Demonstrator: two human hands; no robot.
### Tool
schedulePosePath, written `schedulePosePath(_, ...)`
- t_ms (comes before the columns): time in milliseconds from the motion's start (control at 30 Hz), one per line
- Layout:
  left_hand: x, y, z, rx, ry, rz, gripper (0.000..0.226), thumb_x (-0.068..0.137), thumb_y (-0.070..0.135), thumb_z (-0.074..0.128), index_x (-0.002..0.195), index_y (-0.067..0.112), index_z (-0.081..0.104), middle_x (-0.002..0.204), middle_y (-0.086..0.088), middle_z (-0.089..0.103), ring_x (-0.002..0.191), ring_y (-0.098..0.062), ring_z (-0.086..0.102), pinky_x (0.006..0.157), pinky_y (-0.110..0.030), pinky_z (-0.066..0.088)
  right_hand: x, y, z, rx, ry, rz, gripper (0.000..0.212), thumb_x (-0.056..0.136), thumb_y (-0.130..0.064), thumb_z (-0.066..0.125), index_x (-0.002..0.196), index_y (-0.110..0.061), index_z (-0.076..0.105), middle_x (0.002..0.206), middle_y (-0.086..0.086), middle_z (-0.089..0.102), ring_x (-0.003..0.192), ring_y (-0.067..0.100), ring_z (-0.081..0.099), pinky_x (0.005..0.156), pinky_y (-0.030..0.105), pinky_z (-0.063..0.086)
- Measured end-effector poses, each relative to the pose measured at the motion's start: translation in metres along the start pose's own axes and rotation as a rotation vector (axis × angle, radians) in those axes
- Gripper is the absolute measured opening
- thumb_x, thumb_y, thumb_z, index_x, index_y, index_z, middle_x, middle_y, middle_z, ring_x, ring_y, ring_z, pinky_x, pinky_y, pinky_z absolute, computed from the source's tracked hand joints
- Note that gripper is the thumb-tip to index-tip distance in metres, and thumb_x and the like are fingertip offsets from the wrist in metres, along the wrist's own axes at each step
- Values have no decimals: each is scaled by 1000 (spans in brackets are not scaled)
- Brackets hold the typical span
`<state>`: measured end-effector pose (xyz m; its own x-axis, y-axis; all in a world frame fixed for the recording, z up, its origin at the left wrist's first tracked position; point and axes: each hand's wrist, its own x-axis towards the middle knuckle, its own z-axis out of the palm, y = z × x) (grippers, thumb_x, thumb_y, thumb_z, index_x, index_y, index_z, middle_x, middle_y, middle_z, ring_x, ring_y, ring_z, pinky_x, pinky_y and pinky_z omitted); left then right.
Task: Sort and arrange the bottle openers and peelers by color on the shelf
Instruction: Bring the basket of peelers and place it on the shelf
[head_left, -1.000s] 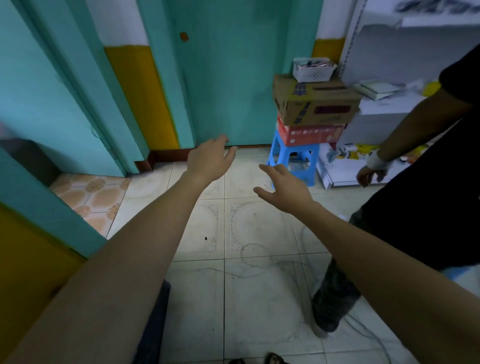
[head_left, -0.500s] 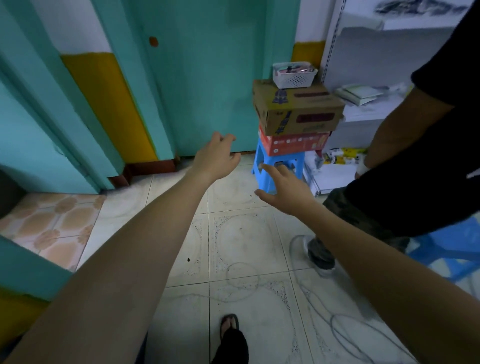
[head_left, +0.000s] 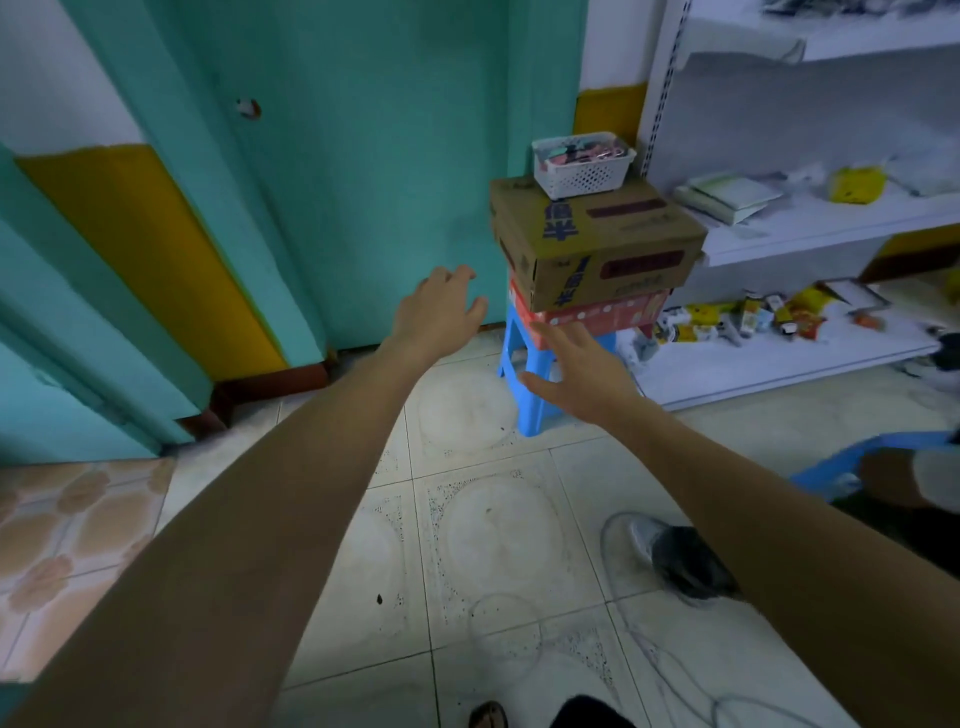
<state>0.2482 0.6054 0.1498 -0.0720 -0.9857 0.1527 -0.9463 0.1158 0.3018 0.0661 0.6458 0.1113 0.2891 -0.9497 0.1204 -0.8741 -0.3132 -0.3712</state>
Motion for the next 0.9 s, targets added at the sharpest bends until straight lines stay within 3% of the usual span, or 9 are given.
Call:
schedulePosePath(333, 171, -4, 54, 17, -44, -30, 47, 96, 38, 38, 137, 15, 34, 125, -14, 50, 114, -32, 49, 88, -40, 41, 160, 86, -4, -10, -30, 53, 64, 86, -45, 57, 141, -24, 31, 131, 10, 42, 115, 28, 50, 89, 38, 44)
schedulePosePath(533, 312, 16, 86, -9, -38, -80, 49, 98, 39, 36, 142, 18, 31, 133, -15, 45, 120, -33, 47, 94, -43, 39, 290, 176, -34, -63, -47, 83, 66, 89, -46, 52, 145, -28, 22, 143, 11, 33, 130, 32, 36, 88, 39, 43)
schedulePosePath(800, 473, 49, 111, -105, -46, -48, 52, 99, 37, 36, 147, 26, 19, 139, -16, 40, 121, -34, 47, 93, -43, 41, 446, 256, -58, -39, -58, 64, 64, 90, -48, 52, 144, -27, 23, 140, 9, 34, 112, 28, 52, 80, 36, 48)
schedulePosePath(900, 531, 49, 129, -139, -57, -42, 49, 99, 33, 37, 145, 25, 24, 136, -14, 43, 121, -31, 45, 89, -39, 40, 499, 285, -58, -20, -45, 106, 64, 90, -45, 52, 144, -26, 24, 141, 10, 34, 116, 31, 49, 86, 39, 47)
